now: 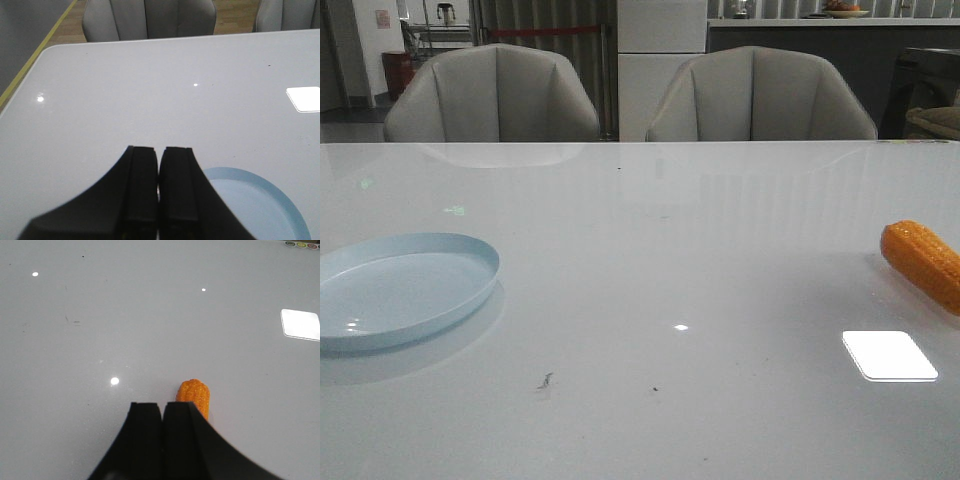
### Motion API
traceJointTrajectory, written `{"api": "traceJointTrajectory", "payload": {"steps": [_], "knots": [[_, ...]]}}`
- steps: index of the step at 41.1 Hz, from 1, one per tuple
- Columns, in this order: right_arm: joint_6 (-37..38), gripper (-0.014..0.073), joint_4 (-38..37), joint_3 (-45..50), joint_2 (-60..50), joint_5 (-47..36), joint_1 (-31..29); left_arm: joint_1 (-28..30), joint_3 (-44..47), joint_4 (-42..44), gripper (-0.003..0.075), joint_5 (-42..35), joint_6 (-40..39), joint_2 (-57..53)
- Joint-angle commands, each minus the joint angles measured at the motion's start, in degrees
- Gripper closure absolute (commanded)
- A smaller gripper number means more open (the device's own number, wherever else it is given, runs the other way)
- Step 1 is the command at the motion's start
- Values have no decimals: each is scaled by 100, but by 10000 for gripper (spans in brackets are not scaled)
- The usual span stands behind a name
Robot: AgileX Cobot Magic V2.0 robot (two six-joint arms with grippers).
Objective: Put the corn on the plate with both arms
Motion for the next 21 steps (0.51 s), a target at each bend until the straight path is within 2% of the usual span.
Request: {"api": "traceJointTrajectory", "payload": {"steps": [1,6,9,14,21], "knots": [[13,365,5,-214,-9,-381,-24,-40,-210,-11,505,-425,-21,-57],[13,146,5,-214,4,-361,-24,-40,-210,-11,346,-425,-21,-57],[13,74,5,-214,4,-379,-24,-40,-210,-11,282,-435,-21,-57],[13,59,5,-214,4,-385,-24,-40,-210,-21,278,-517,-21,-57],[13,59,5,-214,4,-356,-24,-40,-210,-246,277,-193,-21,-49]]}}
